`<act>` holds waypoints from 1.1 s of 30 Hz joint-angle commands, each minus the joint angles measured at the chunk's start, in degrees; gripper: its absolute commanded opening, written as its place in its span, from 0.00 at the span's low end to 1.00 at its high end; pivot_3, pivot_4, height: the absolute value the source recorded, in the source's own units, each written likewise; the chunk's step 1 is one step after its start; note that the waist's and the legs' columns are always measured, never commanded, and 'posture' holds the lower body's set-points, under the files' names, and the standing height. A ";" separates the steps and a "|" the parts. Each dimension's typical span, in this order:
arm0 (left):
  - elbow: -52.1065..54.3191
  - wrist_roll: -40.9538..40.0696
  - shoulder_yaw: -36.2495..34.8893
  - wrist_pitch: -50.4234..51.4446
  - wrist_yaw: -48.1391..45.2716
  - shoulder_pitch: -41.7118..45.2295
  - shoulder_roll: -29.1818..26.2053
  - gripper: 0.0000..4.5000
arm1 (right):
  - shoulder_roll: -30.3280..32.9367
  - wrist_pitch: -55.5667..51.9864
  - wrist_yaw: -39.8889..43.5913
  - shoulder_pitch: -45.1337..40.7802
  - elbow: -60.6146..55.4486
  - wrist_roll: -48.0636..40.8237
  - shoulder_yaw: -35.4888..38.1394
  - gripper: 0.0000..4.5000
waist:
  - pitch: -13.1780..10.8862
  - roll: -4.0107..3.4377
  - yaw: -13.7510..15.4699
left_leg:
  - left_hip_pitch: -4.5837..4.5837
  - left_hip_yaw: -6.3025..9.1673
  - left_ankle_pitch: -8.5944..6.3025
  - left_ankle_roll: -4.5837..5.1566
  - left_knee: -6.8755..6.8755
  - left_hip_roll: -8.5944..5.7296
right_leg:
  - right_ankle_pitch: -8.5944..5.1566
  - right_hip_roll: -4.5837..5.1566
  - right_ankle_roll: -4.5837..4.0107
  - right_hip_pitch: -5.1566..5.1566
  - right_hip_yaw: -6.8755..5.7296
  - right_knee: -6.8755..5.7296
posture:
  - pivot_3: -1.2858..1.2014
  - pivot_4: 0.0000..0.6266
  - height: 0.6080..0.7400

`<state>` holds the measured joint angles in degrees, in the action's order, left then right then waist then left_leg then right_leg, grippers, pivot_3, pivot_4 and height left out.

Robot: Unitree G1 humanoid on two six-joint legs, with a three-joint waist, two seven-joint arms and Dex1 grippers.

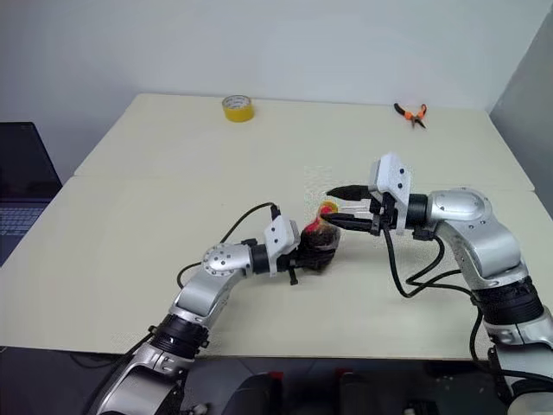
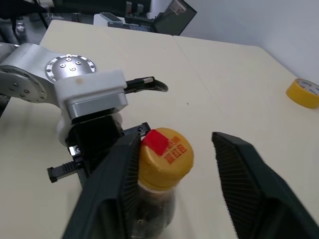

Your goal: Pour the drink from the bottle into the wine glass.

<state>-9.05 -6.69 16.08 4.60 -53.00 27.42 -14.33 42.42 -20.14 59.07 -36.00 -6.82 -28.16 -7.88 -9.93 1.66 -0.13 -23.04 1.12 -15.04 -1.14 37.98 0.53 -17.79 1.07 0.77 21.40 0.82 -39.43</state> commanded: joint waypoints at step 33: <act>-4.43 0.70 -0.72 -5.67 1.99 5.18 1.46 0.15 | -17.18 -40.71 -54.52 13.00 -40.53 -25.59 14.32 1.00 | -0.04 -0.10 -0.14 | -0.12 0.09 0.00 0.00 -0.03 0.00 | 0.00 -0.04 0.00 0.05 -0.07 0.03 | 0.52 0.24 1.00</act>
<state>-14.76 -5.53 16.46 0.73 -51.28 30.86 -13.31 24.66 -61.15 4.86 -22.82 -45.37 -53.00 6.49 -9.97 1.56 -0.26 -23.16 1.22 -15.04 -1.13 37.95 0.52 -17.79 1.03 0.77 21.45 0.75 -39.40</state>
